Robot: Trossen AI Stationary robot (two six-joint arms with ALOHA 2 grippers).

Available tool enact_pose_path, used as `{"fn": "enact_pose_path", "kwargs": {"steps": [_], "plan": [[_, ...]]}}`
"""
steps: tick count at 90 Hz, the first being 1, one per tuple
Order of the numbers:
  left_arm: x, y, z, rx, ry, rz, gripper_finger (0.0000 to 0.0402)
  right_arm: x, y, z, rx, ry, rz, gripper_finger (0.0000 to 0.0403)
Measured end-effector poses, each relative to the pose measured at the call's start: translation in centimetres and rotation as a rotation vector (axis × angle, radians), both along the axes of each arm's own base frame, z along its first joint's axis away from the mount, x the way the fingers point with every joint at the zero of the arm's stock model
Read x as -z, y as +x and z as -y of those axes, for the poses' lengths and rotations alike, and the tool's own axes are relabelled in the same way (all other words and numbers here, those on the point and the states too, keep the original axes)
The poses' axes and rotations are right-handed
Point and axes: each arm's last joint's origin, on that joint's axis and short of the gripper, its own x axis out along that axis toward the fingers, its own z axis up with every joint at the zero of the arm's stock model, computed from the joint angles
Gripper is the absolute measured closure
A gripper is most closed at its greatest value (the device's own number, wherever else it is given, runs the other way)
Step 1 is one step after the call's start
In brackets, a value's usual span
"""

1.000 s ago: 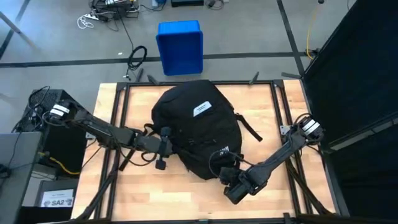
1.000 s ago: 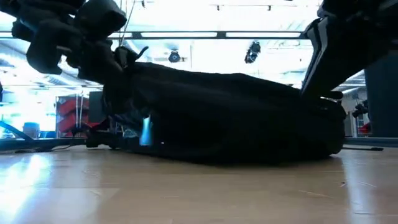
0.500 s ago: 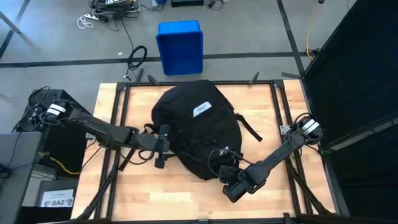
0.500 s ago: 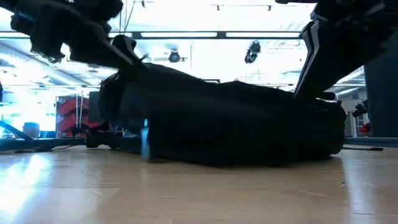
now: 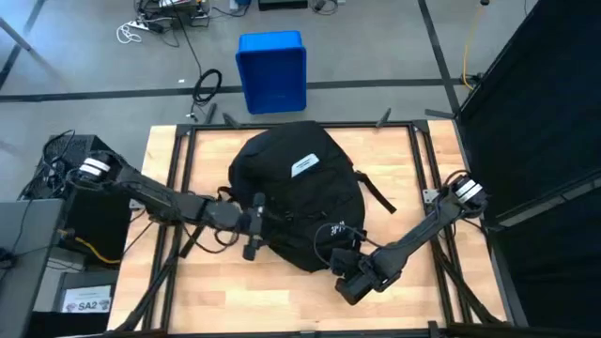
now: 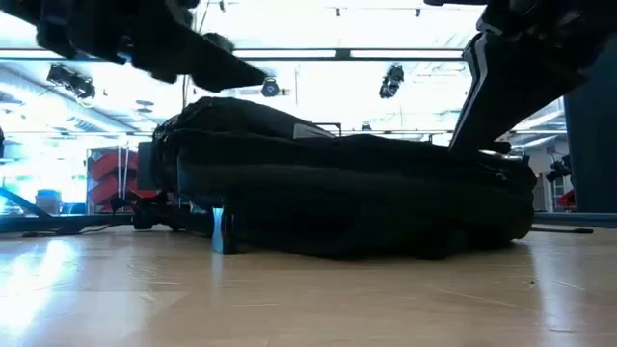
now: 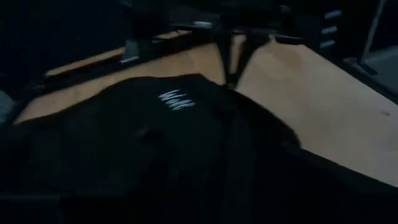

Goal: Unpack backpack
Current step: Open the backpack

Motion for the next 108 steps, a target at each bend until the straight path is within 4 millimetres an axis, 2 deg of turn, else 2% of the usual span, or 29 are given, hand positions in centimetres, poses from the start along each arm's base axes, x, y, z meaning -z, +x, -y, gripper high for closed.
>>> {"fn": "enact_pose_path", "kwargs": {"steps": [24,37,52,67,78,89,108], "plan": [[0.6,6.0,2.6,0.028,0.113,-0.156,0.0138,0.0,0.4,0.5,0.018,-0.001,-0.001,0.0403],[0.9,8.6,3.0,-0.038,0.168,-0.229,0.0138,0.0,0.4,0.5,0.018,-0.001,-0.001,0.0403],[1.6,11.1,3.4,-0.031,0.208,-0.246,0.0138,0.0,0.4,0.6,0.018,-0.001,-0.001,0.0403],[3.1,12.6,3.0,-0.041,0.232,-0.304,0.0138,0.0,0.3,0.5,0.016,-0.002,-0.002,0.0403],[3.1,13.1,2.3,-0.092,0.239,-0.300,0.0139,0.0,0.2,0.5,0.010,-0.006,-0.006,0.0403],[3.1,13.3,1.9,-0.122,0.245,-0.295,0.0161,-0.3,0.0,0.4,0.005,-0.005,-0.002,0.0403],[3.0,13.4,1.8,-0.125,0.246,-0.287,0.0168,-0.9,-0.2,0.3,0.001,-0.009,0.014,0.0403]]}}
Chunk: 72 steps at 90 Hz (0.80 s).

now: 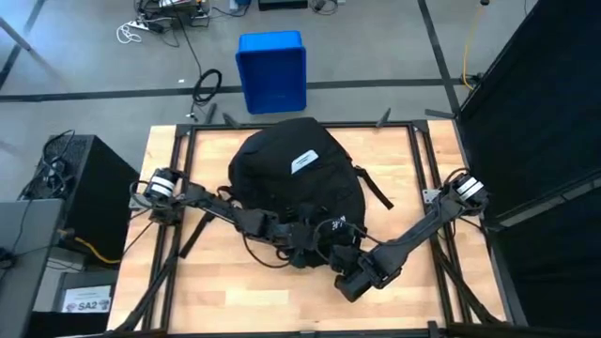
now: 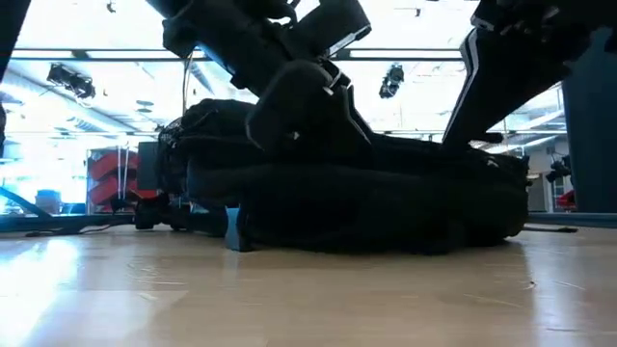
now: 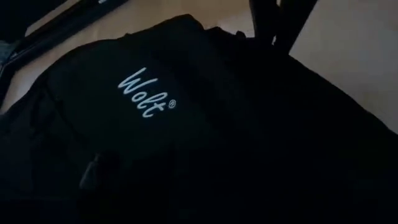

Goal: Unpack backpack
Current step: Open the backpack

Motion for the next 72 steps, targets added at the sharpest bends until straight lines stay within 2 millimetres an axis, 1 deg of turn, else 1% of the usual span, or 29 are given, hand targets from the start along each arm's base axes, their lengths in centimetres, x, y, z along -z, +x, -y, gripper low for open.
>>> {"fn": "enact_pose_path", "kwargs": {"steps": [21,72], "plan": [[-0.37,0.26,0.08,0.005,-0.014,0.046,0.0168,-0.05,-0.11,0.08,0.002,-0.005,-0.008,0.0403],[-0.37,0.28,0.02,0.008,-0.015,0.045,0.0170,-0.05,-0.15,0.10,0.004,-0.006,-0.010,0.0403]]}}
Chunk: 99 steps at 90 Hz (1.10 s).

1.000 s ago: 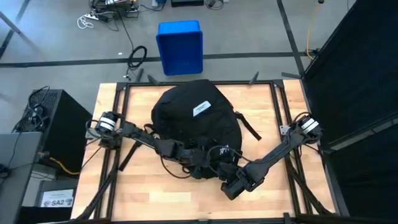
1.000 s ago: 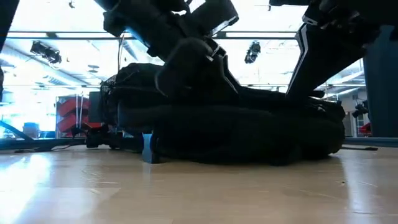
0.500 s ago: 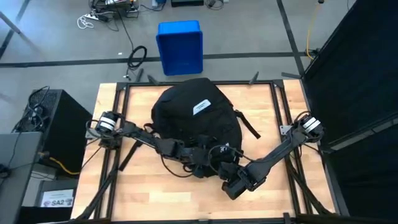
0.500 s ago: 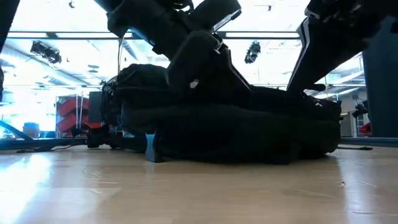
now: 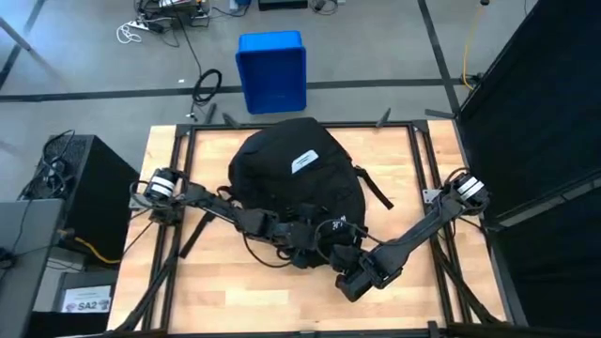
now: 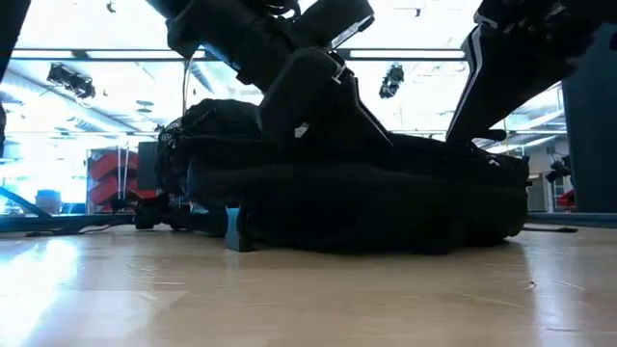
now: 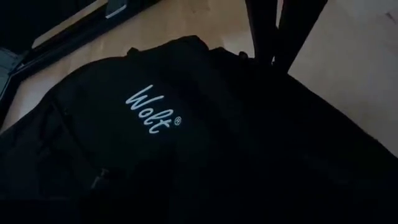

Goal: Unpack backpack
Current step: Open the backpack

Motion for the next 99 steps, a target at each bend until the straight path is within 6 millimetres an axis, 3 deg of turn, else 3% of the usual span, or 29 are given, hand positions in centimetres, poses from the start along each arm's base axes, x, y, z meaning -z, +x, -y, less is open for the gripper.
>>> {"fn": "enact_pose_path", "kwargs": {"steps": [10,27,31,53,78,99], "plan": [[0.0,0.0,0.0,0.004,-0.003,-0.001,0.0212,0.0,0.0,0.0,0.000,0.000,0.000,0.0403],[-0.3,0.3,-0.3,-0.004,-0.008,-0.001,0.0370,0.0,-0.1,0.0,0.000,-0.004,-0.007,0.0403],[-0.5,0.4,-0.4,-0.007,-0.007,-0.007,0.0388,0.0,-0.1,0.0,0.000,-0.004,-0.006,0.0403],[-2.8,-0.2,0.0,0.033,0.048,-0.139,0.0401,-0.2,-0.6,0.3,0.035,-0.012,-0.031,0.0403],[-4.4,-3.5,2.0,0.150,0.040,-0.261,0.0402,-1.9,-2.7,1.1,0.120,-0.080,-0.032,0.0403],[-5.4,-6.8,3.9,0.232,0.033,-0.248,0.0402,-1.8,-3.0,2.2,0.182,-0.122,-0.070,0.0403]]}}
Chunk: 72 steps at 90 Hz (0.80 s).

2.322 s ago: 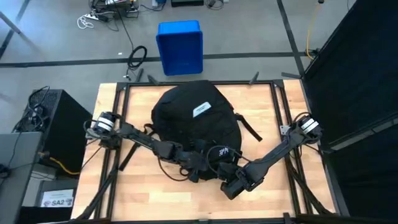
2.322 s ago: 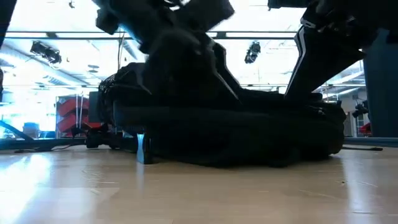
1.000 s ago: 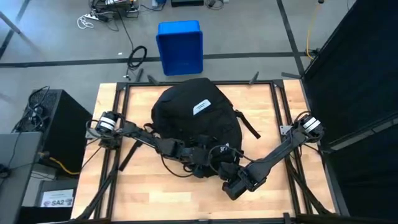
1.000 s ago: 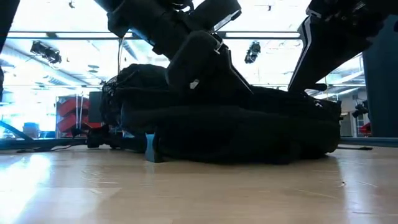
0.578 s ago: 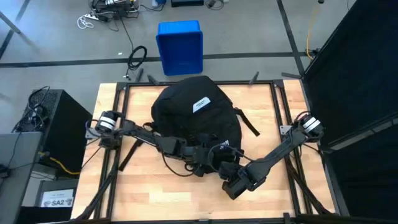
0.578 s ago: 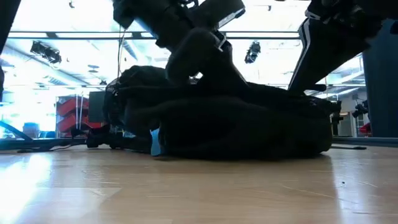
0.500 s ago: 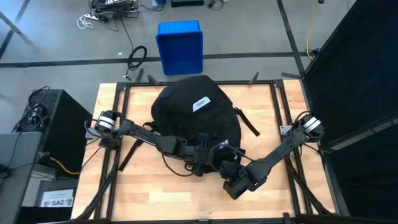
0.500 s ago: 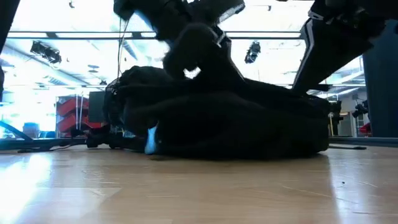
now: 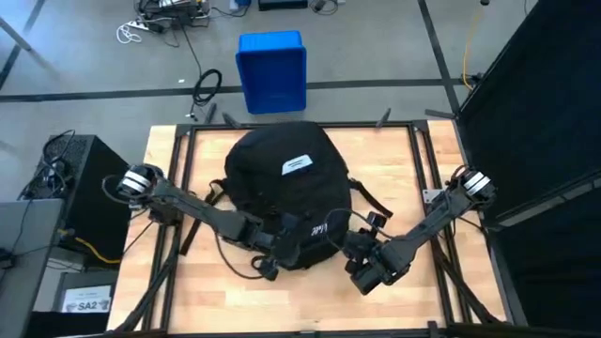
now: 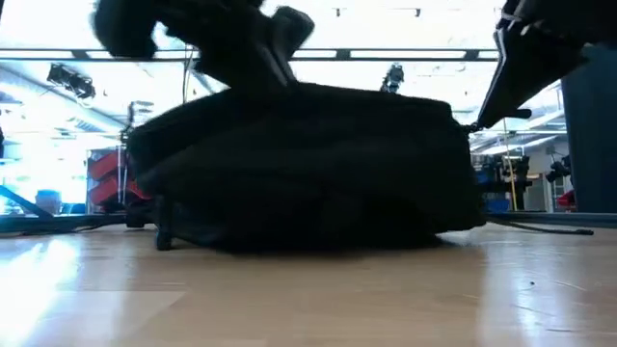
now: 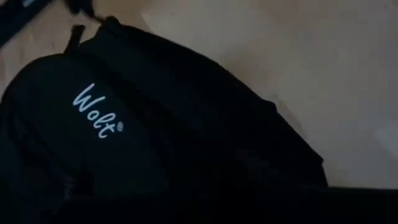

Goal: Unpack backpack
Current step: Open the backpack

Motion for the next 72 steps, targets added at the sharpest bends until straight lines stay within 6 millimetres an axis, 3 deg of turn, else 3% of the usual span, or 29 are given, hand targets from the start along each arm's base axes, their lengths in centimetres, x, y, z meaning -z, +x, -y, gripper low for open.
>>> {"fn": "enact_pose_path", "kwargs": {"steps": [18,37,57,72], "plan": [[-2.0,-4.4,-0.3,-0.039,-0.039,0.047,0.0401,0.0,-0.3,1.0,0.064,-0.050,-0.024,0.0403],[-2.5,-7.8,0.6,0.080,-0.173,0.179,0.0401,-0.3,0.6,3.0,0.131,-0.169,0.048,0.0403],[-2.0,-9.2,1.2,0.106,-0.214,0.185,0.0401,-0.4,1.8,5.9,0.209,-0.196,0.016,0.0403],[-2.0,-9.2,1.2,0.089,-0.196,0.188,0.0401,-0.4,2.0,6.3,0.199,-0.207,-0.008,0.0403]]}}
